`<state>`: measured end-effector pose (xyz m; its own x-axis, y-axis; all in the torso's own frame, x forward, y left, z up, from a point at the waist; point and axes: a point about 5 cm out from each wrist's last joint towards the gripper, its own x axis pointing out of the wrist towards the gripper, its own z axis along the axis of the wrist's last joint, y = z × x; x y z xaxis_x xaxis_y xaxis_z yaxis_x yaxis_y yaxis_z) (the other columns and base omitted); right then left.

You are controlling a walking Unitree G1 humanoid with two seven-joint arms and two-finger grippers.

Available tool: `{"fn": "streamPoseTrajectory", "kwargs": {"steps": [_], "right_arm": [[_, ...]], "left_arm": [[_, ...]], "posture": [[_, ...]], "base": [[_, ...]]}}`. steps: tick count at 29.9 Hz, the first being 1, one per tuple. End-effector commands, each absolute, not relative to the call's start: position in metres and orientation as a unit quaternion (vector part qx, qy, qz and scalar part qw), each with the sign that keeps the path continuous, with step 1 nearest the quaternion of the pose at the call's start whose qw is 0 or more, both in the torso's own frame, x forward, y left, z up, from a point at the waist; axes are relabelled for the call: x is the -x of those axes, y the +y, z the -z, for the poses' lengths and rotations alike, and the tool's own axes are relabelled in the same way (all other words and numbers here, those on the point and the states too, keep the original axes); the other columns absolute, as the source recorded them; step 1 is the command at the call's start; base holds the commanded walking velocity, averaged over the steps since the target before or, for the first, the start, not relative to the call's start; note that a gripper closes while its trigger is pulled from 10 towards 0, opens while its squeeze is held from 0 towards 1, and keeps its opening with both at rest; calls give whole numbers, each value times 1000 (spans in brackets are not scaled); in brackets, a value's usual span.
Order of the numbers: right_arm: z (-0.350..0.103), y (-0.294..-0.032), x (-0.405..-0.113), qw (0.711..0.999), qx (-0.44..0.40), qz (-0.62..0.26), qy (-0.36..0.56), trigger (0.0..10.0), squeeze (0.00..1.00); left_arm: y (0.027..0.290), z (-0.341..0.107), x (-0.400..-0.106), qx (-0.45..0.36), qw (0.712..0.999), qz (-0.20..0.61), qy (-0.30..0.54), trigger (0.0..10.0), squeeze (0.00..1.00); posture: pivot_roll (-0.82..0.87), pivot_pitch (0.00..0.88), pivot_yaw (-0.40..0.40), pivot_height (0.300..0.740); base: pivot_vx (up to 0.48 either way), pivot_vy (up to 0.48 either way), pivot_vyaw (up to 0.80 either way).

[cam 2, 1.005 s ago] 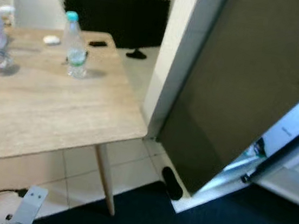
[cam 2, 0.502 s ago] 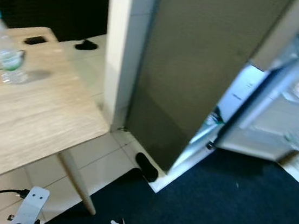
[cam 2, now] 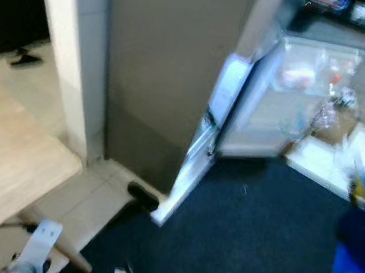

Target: Restocking fridge

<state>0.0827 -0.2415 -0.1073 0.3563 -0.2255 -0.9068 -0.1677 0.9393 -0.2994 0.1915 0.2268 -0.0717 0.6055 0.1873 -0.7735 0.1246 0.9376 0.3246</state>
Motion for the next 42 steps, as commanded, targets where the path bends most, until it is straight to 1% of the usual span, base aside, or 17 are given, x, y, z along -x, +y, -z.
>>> {"fn": "streamPoseTrajectory", "kwargs": {"steps": [1, 10, 42], "right_arm": [[107, -244, -81, 805, 174, 23, 567, 10000, 0], [108, -243, -78, 803, 172, 24, 571, 10000, 0], [108, -244, -79, 802, 172, 25, 571, 10000, 0]], "left_arm": [[227, 75, -185, -182, 872, -11, 455, 10000, 12], [230, 80, -175, -199, 862, -2, 467, 10000, 8], [222, 78, -182, -190, 870, 1, 455, 10000, 8]], "posture": [[-35, 4, -59, 740], [-35, 5, -56, 740], [-28, 8, -64, 740]], "base": [[0, 0, -769], [0, 0, -769], [0, 0, -769]]}}
